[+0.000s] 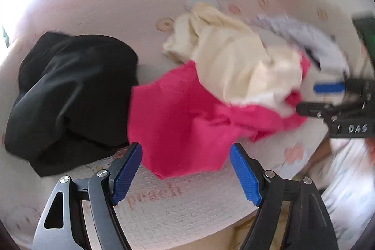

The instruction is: Fold clothes

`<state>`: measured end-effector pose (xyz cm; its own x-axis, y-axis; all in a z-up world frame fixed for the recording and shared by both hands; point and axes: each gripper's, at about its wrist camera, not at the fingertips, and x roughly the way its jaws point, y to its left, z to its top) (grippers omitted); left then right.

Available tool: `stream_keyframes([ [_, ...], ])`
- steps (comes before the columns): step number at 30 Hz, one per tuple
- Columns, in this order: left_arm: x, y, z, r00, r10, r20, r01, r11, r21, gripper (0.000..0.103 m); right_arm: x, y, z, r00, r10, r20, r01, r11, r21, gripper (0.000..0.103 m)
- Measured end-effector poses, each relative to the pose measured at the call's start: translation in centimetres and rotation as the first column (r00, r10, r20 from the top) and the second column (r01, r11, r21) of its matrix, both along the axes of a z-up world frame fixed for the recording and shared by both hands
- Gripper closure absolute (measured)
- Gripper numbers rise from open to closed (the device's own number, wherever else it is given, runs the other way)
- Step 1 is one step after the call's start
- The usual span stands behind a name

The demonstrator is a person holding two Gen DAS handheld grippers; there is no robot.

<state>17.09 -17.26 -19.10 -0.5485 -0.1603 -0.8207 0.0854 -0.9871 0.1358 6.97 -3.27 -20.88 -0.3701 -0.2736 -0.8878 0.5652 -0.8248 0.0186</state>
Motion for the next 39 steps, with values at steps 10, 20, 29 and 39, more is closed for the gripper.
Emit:
stream_keyframes([
  [10, -1.0, 3.4, -4.9, 0.980, -0.186, 0.076, 0.199, 0.952, -0.231, 0.027, 1.7, -3.5, -4.1, 0.972, 0.231, -0.038, -0.220, 0.957, 0.187, 0.033],
  [20, -2.0, 5.3, -7.9, 0.934, -0.315, 0.167, 0.356, 0.828, -0.432, 0.063, -1.0, -0.8, -5.1, 0.994, 0.092, 0.051, -0.092, 0.996, -0.002, 0.063],
  [29, -4.1, 3.2, -5.1, 0.984, -0.147, 0.104, 0.178, 0.874, -0.451, 0.092, -3.1, 4.0, -3.1, 0.992, -0.066, 0.108, 0.091, 0.964, -0.252, 0.093],
  [39, -2.9, 1.5, 1.7, 0.997, -0.062, -0.036, 0.041, 0.903, -0.427, 0.093, -5.0, 9.9, -2.9, 0.944, -0.257, 0.204, 0.311, 0.901, -0.302, 0.093],
])
